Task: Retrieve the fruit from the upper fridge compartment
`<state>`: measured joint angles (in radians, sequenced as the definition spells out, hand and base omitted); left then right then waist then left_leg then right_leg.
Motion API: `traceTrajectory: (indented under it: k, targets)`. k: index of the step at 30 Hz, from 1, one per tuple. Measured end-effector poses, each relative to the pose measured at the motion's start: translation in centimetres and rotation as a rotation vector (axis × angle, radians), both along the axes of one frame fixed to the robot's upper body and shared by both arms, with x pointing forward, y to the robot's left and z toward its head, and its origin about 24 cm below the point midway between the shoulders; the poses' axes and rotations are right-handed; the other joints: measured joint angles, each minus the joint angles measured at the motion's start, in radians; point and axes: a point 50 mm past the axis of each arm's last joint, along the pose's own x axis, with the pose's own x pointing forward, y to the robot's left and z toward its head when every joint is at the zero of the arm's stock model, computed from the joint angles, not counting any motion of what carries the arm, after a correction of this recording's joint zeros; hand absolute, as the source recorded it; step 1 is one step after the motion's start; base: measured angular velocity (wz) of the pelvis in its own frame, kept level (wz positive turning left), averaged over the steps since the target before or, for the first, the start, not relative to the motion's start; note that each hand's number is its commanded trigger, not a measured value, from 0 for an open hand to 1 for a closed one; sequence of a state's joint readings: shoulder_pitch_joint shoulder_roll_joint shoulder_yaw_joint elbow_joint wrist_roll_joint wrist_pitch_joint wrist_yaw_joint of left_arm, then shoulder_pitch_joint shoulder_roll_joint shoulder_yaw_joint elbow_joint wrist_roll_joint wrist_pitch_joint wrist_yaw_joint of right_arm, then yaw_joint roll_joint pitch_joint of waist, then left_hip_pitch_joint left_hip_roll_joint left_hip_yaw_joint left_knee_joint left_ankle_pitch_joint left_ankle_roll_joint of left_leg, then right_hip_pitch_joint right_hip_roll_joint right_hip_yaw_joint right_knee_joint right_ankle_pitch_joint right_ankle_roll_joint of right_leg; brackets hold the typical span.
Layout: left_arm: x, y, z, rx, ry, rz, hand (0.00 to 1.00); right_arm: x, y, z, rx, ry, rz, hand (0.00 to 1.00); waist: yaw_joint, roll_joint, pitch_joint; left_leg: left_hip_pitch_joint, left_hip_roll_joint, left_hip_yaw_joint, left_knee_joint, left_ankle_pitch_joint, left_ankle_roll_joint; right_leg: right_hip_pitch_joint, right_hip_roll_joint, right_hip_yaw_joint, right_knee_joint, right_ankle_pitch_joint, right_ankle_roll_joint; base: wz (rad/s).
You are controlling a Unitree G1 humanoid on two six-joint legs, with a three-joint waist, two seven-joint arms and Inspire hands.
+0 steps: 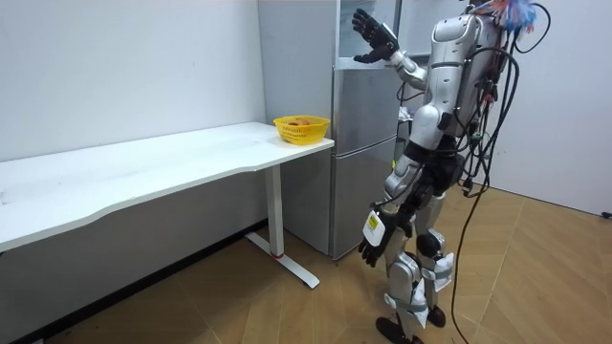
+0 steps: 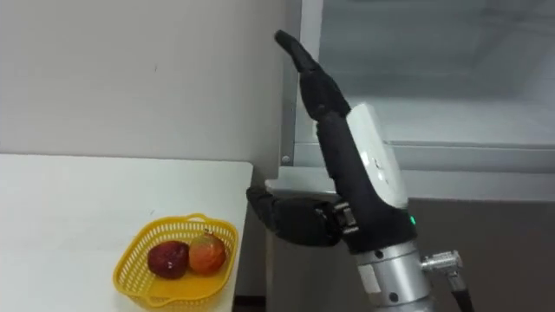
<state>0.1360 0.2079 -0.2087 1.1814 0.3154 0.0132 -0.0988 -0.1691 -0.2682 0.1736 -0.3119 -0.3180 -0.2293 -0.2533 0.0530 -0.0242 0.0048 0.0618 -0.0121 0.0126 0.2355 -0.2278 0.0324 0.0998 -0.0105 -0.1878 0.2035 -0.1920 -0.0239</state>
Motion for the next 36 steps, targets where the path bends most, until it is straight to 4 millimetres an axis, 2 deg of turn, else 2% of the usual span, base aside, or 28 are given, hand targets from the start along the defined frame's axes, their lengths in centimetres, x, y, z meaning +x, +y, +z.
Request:
traceTrajectory:
  k: [3, 10, 15, 19, 21, 27, 31, 36]
  targets:
    - [-0.4, -0.2, -0.1, -0.006, 0.007, 0.005, 0.00, -0.5, -0.8, -1.4, 0.031, 0.052, -0.048, 0.00, -0.017, 0.006, -0.0015, -0.001, 0.000, 0.014, -0.001, -0.002, 0.003, -0.005, 0.001, 0.017, 0.002, 0.000, 0.000, -0.12]
    - [-1.2, -0.1, -0.1, -0.002, 0.021, 0.017, 0.00, -1.1, -2.9, -1.9, 0.116, 0.024, -0.185, 0.00, -0.059, 0.023, -0.0044, 0.005, -0.001, 0.030, -0.005, -0.002, 0.003, -0.013, 0.003, 0.027, 0.008, 0.000, 0.000, -0.08]
    - [-1.7, -0.6, -0.2, -0.002, 0.011, 0.030, 0.00, -2.4, -4.4, -3.3, 0.160, 0.043, -0.274, 0.00, -0.078, 0.030, -0.0066, 0.014, 0.000, 0.043, -0.013, -0.002, 0.002, -0.013, 0.009, 0.049, 0.003, 0.000, 0.000, -0.09]
    - [-1.3, -0.7, -0.2, 0.002, -0.007, 0.029, 0.00, -3.0, -5.3, -4.9, 0.223, 0.101, -0.333, 0.00, -0.081, 0.035, -0.0049, 0.016, 0.002, 0.058, -0.021, -0.002, 0.002, -0.019, 0.011, 0.064, 0.005, 0.000, 0.000, -0.10]
    - [-1.1, -0.7, -0.1, 0.010, -0.019, 0.037, 0.00, -3.5, -5.9, -6.3, 0.264, 0.168, -0.362, 0.00, -0.081, 0.035, -0.0056, 0.021, 0.001, 0.067, -0.026, -0.002, 0.002, -0.019, 0.012, 0.078, 0.003, -0.001, 0.000, -0.10]
    - [-1.4, -0.7, -0.1, 0.024, -0.023, 0.051, 0.00, -4.1, -7.0, -8.9, 0.387, 0.300, -0.416, 0.00, -0.099, 0.039, -0.0064, 0.016, 0.001, 0.073, -0.033, -0.002, 0.003, -0.029, 0.013, 0.084, 0.000, -0.001, 0.001, -0.03]
    - [-1.5, -0.7, -0.1, 0.031, -0.031, 0.055, 0.00, -4.9, -7.8, -10.4, 0.487, 0.359, -0.477, 0.00, -0.105, 0.049, -0.0122, 0.017, 0.001, 0.073, -0.033, -0.002, 0.003, -0.030, 0.013, 0.081, -0.001, -0.001, 0.001, 0.00]
    - [-1.2, -0.7, 0.0, 0.030, -0.055, 0.074, 0.00, -6.0, -8.8, -13.4, 0.540, 0.479, -0.577, 0.00, -0.106, 0.050, -0.0118, 0.017, 0.001, 0.073, -0.031, -0.002, 0.003, -0.033, 0.012, 0.082, 0.001, -0.002, 0.002, -0.01]
